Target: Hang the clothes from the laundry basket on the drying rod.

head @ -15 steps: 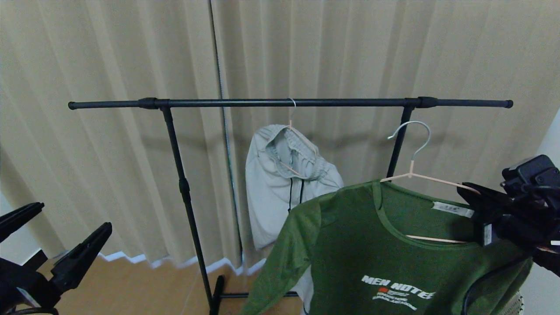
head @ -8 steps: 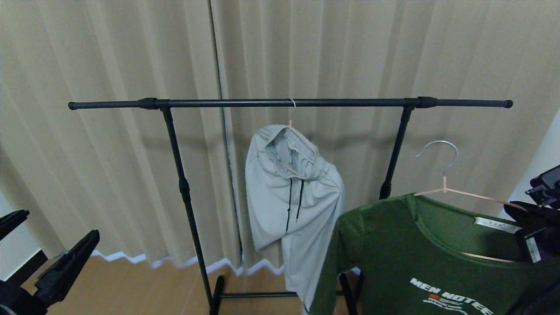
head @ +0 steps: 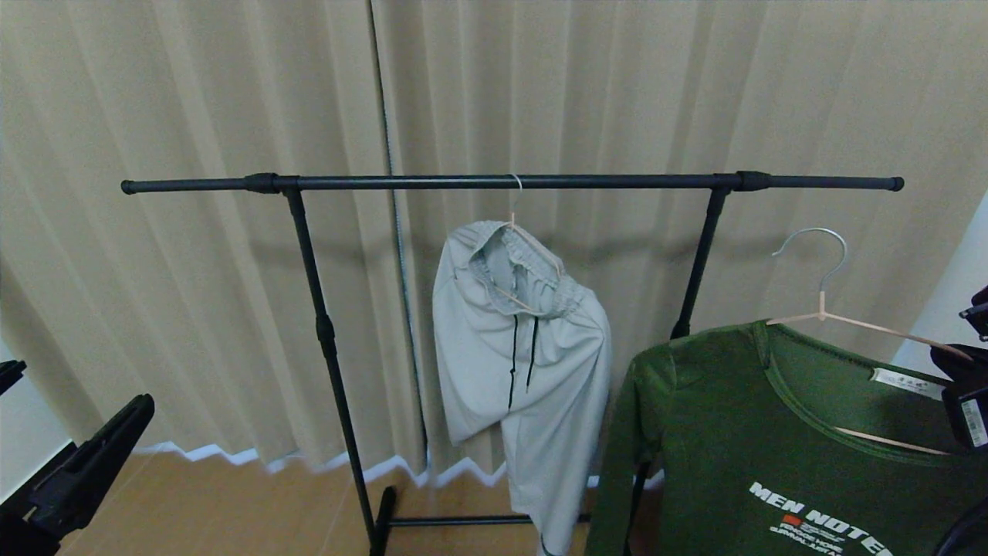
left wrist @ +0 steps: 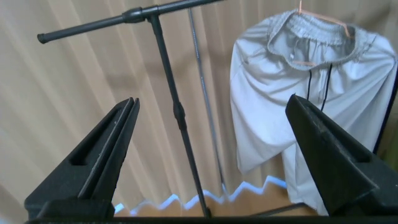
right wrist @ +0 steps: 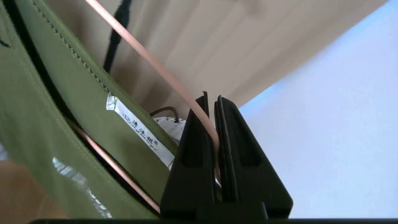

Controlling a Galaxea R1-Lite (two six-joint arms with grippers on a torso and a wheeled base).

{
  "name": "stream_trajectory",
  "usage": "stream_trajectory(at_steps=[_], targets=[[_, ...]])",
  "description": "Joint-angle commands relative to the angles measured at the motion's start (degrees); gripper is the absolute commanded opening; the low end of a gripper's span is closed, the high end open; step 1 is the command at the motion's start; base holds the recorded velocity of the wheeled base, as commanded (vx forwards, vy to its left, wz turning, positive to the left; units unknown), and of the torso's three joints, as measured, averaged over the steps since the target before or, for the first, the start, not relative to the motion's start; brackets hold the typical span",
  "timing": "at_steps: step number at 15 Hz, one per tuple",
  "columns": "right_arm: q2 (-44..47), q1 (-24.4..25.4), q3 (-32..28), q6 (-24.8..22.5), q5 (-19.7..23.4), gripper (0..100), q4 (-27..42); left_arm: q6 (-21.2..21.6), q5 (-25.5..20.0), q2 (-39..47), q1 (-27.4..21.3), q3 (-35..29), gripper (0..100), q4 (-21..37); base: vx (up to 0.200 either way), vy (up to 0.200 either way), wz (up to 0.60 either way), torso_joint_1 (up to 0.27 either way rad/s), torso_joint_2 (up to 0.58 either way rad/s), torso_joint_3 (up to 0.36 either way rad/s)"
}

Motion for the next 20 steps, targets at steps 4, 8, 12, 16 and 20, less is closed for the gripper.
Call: stream_trajectory(at_steps=[4,8,12,16,20], targets=[[3.12,-0.02,-2.38,0.36,0.12,0,-0.25,0.15,0.10,0.13,0.17,-0.23,100,0.03,0.050,0.000,0.00,-0.001,0.00,0.002],[4.61,-0.02,-3.70,1.77,0.03,0,-0.25,0.15,0.10,0.13,0.17,-0.23,100,0.03,0.200,0.000,0.00,0.001,0.00,0.004],[4.61,-0.82,-3.70,1.77,-0.23,0,0.10,0.23,0.01,0.22,0.08,0.21,100,0.12,0.200,0.000,0.00,0.008,0.00,0.004],[5.49,-0.64,-3.78,1.77,-0.59,0,-0.34,0.23,0.01,0.13,-0.01,0.38,100,0.12,0.200,0.000,0.00,0.002,0.00,0.000],[8.83,1.21,-8.44,3.35,-0.50,0,-0.34,0.32,-0.08,0.13,-0.18,0.91,100,0.12,0.000,0.000,0.00,0.000,0.00,0.000]])
